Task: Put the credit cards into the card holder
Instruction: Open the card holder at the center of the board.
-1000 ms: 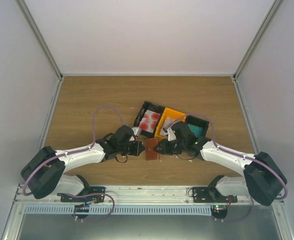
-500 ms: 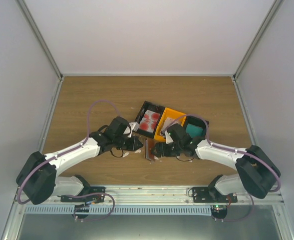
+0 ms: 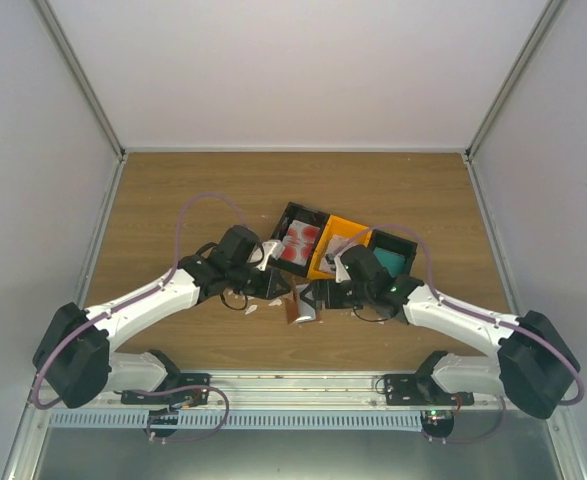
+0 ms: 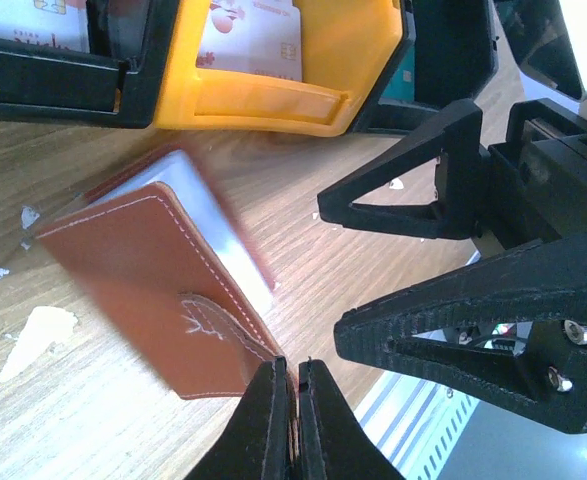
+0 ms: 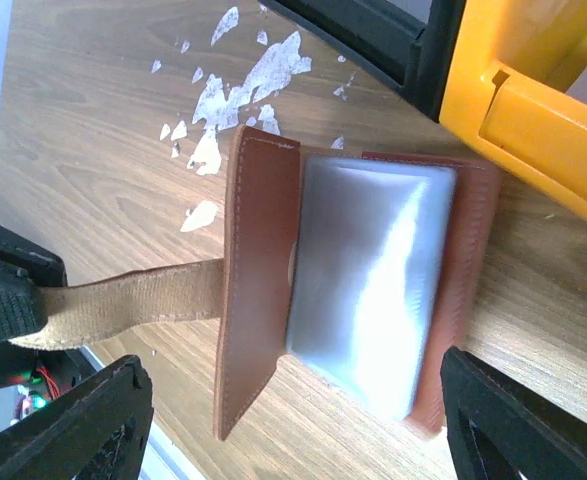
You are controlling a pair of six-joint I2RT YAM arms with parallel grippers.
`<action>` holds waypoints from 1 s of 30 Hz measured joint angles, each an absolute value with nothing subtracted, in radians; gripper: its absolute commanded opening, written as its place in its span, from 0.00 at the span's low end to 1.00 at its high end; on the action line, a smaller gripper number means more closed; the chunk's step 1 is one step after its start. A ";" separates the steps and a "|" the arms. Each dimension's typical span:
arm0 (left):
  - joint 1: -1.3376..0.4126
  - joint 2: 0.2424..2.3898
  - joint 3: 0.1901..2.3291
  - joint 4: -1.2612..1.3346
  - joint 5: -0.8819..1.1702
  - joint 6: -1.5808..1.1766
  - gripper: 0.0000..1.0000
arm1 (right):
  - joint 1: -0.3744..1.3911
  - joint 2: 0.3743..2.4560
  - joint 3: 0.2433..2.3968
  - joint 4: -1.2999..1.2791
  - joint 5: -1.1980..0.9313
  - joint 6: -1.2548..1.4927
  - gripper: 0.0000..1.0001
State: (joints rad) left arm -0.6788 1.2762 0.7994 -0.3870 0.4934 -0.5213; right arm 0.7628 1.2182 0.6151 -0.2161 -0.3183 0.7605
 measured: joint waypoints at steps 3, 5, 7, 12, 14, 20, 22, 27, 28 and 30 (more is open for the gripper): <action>-0.679 1.283 0.804 -0.387 0.499 -0.511 0.00 | 0.763 1.217 0.615 -0.216 -0.311 0.768 0.69; -0.679 1.290 0.804 -0.390 0.500 -0.505 0.00 | 0.763 1.230 0.615 -0.216 -0.304 0.775 0.60; -0.678 1.296 0.804 -0.393 0.499 -0.501 0.00 | 0.764 1.252 0.615 -0.218 -0.292 0.779 0.50; -0.678 1.301 0.804 -0.415 0.460 -0.489 0.00 | 0.766 1.298 0.615 -0.221 -0.284 0.776 0.30; -0.678 1.301 0.804 -0.433 0.431 -0.486 0.00 | 0.770 1.319 0.617 -0.222 -0.282 0.769 0.27; -0.665 1.279 0.803 -0.500 0.344 -0.491 0.00 | 0.793 1.398 0.656 -0.226 -0.287 0.754 0.26; -0.661 1.257 0.799 -0.519 0.321 -0.503 0.01 | 0.805 1.424 0.682 -0.226 -0.292 0.747 0.26; -0.658 1.198 0.772 -0.562 0.274 -0.531 0.10 | 0.849 1.503 0.756 -0.215 -0.314 0.728 0.31; -0.656 1.187 0.764 -0.569 0.268 -0.538 0.12 | 0.859 1.522 0.770 -0.213 -0.320 0.724 0.32; -0.654 1.167 0.753 -0.582 0.257 -0.551 0.19 | 0.876 1.558 0.796 -0.209 -0.330 0.717 0.33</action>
State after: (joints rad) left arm -0.6540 1.1667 0.7528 -0.5816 0.2573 -0.5514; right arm 0.8757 1.5578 0.7963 -0.2089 -0.3302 0.7174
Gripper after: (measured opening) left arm 0.114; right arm 0.313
